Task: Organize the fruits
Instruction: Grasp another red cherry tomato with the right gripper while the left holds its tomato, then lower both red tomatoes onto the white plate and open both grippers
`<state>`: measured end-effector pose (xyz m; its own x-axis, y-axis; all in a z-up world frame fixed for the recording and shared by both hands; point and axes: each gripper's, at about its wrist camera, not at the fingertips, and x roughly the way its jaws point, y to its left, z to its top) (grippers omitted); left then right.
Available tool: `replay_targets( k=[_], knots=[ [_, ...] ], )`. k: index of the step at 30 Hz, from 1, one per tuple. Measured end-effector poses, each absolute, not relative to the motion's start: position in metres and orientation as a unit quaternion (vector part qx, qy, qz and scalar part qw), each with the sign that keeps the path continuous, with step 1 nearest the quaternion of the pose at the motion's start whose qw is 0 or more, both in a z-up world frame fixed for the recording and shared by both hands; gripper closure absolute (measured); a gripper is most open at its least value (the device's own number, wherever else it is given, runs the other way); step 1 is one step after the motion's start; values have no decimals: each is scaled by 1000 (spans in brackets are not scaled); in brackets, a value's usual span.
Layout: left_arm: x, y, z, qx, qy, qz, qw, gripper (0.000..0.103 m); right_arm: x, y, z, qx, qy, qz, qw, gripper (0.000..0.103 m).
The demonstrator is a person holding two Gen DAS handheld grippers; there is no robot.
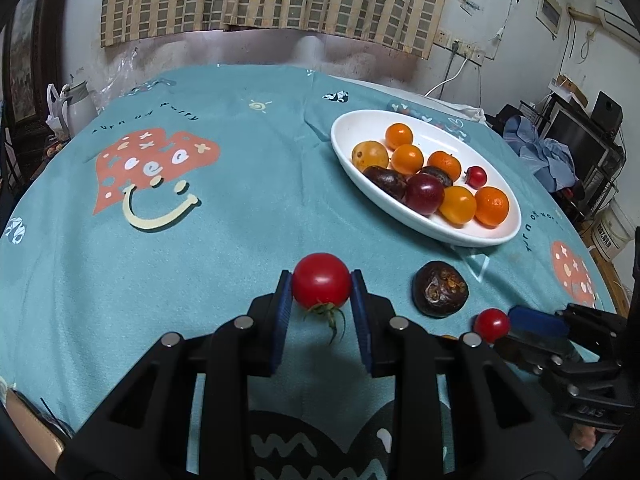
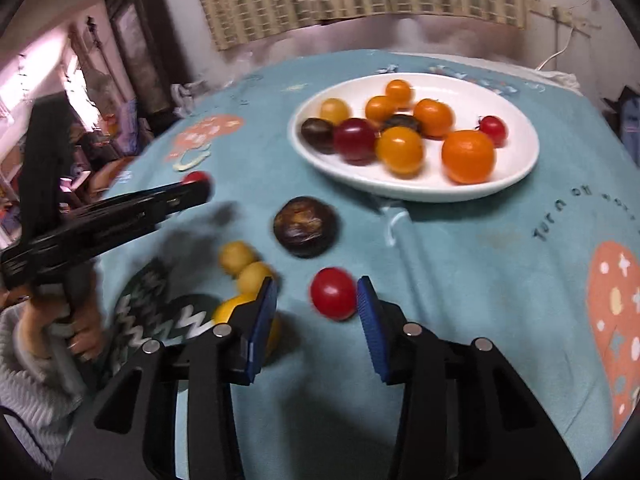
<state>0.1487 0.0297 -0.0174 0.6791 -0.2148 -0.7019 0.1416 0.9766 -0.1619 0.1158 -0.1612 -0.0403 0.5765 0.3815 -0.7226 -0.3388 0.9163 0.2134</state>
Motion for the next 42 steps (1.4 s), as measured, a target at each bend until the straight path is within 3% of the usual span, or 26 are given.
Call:
replay_targets(
  k=[7,10,14,23,31,42],
  knots=[
    [150,28,-19,-44,394,-100,913,73,119,-159,-46,16,424,190,886,62],
    [151,25,-23,-36,401,-100,910,73,125,-160,-52,22,434,180,882,72],
    [153,24,-27,-30,408,-95,908,73,122,-160,-51,25,429,188,883,75],
    [159,8,8,-25,380,-112,918,74,108,-212,12,86,334,165,924,75],
    [236,-43,45,11,367,-125,922,74,179,-231,34,93,340,131,927,75],
    [339,-59,5,3,407,-107,907,73,280,-214,-4,28,371,98,923,75]
  ],
)
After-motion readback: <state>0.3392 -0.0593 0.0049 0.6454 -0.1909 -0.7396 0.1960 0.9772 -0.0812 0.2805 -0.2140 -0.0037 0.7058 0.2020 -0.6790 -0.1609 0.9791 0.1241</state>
